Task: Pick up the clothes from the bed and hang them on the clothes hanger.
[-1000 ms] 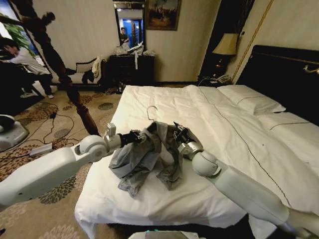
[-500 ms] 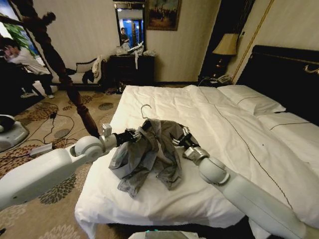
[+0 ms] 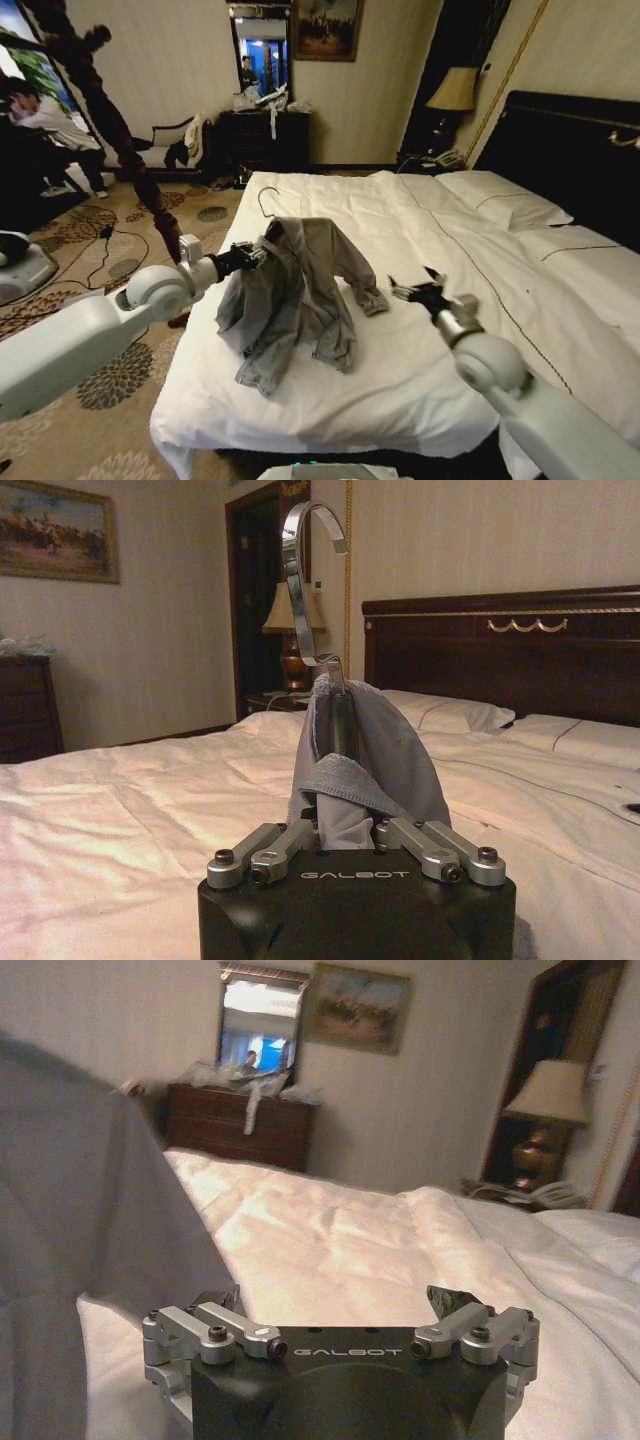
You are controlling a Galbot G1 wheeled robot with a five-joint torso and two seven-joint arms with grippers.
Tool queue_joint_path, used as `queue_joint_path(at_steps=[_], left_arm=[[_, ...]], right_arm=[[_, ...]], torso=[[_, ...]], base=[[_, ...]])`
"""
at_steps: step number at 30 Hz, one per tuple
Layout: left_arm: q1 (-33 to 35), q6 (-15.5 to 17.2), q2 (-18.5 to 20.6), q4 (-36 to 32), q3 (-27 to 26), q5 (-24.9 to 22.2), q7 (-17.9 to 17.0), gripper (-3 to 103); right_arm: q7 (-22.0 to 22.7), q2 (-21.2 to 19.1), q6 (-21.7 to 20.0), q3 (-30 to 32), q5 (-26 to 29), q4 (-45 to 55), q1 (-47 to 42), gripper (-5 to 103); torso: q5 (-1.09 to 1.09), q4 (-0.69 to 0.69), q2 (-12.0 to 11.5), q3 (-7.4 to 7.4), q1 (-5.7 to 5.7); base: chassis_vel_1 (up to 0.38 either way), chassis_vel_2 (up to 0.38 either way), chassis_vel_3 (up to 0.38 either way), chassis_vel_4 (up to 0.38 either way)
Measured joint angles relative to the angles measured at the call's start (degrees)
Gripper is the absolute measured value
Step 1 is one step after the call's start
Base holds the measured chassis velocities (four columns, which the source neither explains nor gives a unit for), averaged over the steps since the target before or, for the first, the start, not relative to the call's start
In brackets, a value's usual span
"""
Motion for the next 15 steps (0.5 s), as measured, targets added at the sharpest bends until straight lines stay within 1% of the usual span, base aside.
queue_joint_path(at_steps=[1,2,3,4,5,6,7,8,9,11,12,13,15], left_arm=[[1.86,-0.23,-0.39,-0.12,-1.49,0.82,-0.18,16],[1.86,-0.23,-0.39,-0.12,-1.49,0.82,-0.18,16],[3.71,-0.37,-0.73,-0.22,-3.00,1.50,-0.40,16],[5.48,-0.43,-1.06,-0.40,-4.47,2.05,-0.56,16],[8.24,-0.48,-1.43,-0.77,-6.83,2.83,-0.74,16],[8.24,-0.48,-1.43,-0.77,-6.83,2.83,-0.74,16],[10.16,-0.49,-1.51,-1.12,-8.78,3.26,-0.92,16],[11.47,-0.52,-1.45,-1.57,-10.15,3.42,-0.97,16],[11.47,-0.52,-1.45,-1.57,-10.15,3.42,-0.97,16],[13.42,-0.52,-0.89,-2.36,-12.34,3.51,-1.08,16],[14.15,-0.63,-0.42,-2.83,-13.27,3.53,-1.43,16],[14.15,-0.63,-0.42,-2.83,-13.27,3.53,-1.43,16],[15.27,-0.74,-0.31,-3.27,-14.48,3.92,-1.86,16]], right_arm=[[-1.58,2.60,1.29,1.88,-1.38,0.58,-3.05,100],[-1.58,2.60,1.29,1.88,-1.38,0.58,-3.05,100],[-2.98,4.89,2.72,3.01,-3.00,0.90,-5.53,100],[-4.23,6.90,4.28,3.80,-4.72,1.03,-7.39,100],[-6.29,10.06,7.30,4.65,-8.03,1.05,-10.33,100],[-6.29,10.06,7.30,4.65,-8.03,1.05,-10.33,100],[-8.45,13.36,10.75,4.99,-11.74,0.63,-13.44,100],[-9.69,15.96,13.03,5.26,-14.16,0.30,-15.49,100],[-9.69,15.96,13.03,5.26,-14.16,0.30,-15.49,100],[-12.26,21.41,18.17,5.78,-17.89,-0.69,-19.15,100],[-13.26,24.22,21.36,6.09,-19.85,-1.43,-20.78,100],[-13.26,24.22,21.36,6.09,-19.85,-1.43,-20.78,100],[-13.29,26.47,24.08,6.21,-22.29,-2.21,-21.68,100]], torso=[[0.01,0.00,0.00,0.00,0.00],[0.01,0.00,0.00,0.00,0.00],[0.04,-0.03,0.00,0.00,0.00],[0.02,-0.03,0.00,0.00,0.00],[-0.02,0.00,0.00,0.00,0.00],[-0.02,0.00,0.00,0.00,0.00],[0.01,0.01,0.00,0.01,0.00],[0.01,0.02,0.00,0.00,0.00],[0.01,0.02,0.00,0.00,0.00],[0.01,-0.03,0.00,0.00,-0.01],[0.01,-0.01,0.00,-0.01,-0.01],[0.01,-0.01,0.00,-0.01,-0.01],[0.02,-0.02,0.01,0.00,0.00]], base=[[0.000,0.000,0.000,0.000],[0.000,0.000,0.000,0.000],[0.000,0.000,0.000,0.000],[0.000,0.000,0.000,0.000],[0.000,0.000,0.000,0.000],[0.000,0.000,0.000,0.000],[0.000,0.000,0.000,0.000],[0.000,0.000,0.000,0.000],[0.000,0.000,0.000,0.000],[0.000,0.000,0.000,0.000],[0.000,0.000,0.000,0.000],[0.000,0.000,0.000,0.000],[0.000,0.000,0.000,0.000]])
